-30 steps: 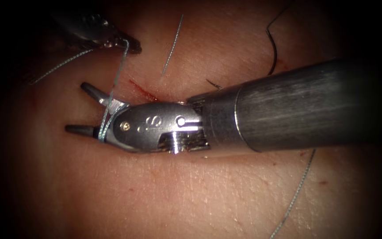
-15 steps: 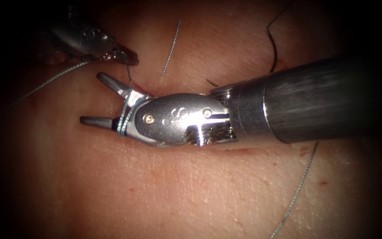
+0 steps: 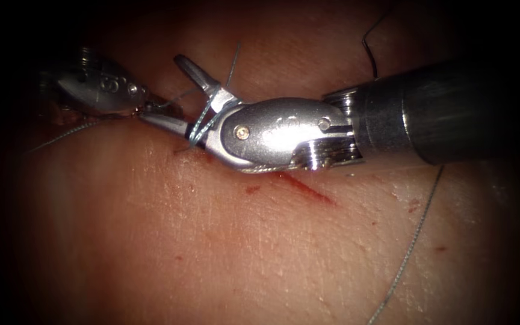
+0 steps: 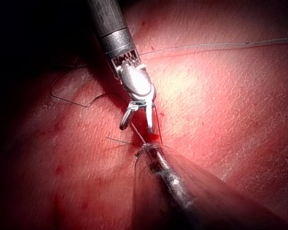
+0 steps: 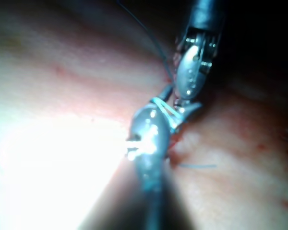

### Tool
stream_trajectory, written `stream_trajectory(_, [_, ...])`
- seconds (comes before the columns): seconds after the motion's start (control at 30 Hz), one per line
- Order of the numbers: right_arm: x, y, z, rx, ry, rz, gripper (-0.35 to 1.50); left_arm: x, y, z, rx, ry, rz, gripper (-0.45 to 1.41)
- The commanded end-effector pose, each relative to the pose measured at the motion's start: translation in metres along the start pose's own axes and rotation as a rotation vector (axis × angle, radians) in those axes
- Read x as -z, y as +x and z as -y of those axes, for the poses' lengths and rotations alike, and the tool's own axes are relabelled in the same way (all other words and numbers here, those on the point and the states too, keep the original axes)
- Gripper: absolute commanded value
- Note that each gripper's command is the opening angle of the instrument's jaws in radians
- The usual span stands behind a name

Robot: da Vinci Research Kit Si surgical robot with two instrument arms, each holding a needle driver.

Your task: Wound Closure

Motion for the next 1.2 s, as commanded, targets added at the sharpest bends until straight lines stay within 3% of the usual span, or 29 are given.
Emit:
stream_trajectory(0.03, [0.0006,-0.0009,-0.0003,-0.012,-0.018,0.018,1.08,-0.0007,0.0000,-0.0004,-0.001,-0.001,-0.003,-0.45])
stream_trajectory(0.43, [0.0012,-0.0056,-0.0011,-0.140,-0.126,0.137,0.98,-0.0001,0.0004,-0.0016,0.003,0.004,-0.019,-0.45])
stream_trajectory(0.67, [0.0011,-0.0071,-0.0009,-0.172,-0.163,0.212,0.96,-0.0003,0.0010,-0.0022,0.008,0.007,-0.018,-0.45])
stream_trajectory(1.2, [0.0004,-0.0098,-0.0032,-0.233,-0.216,0.346,0.96,-0.0010,0.0017,-0.0023,0.014,0.010,-0.028,-0.45])
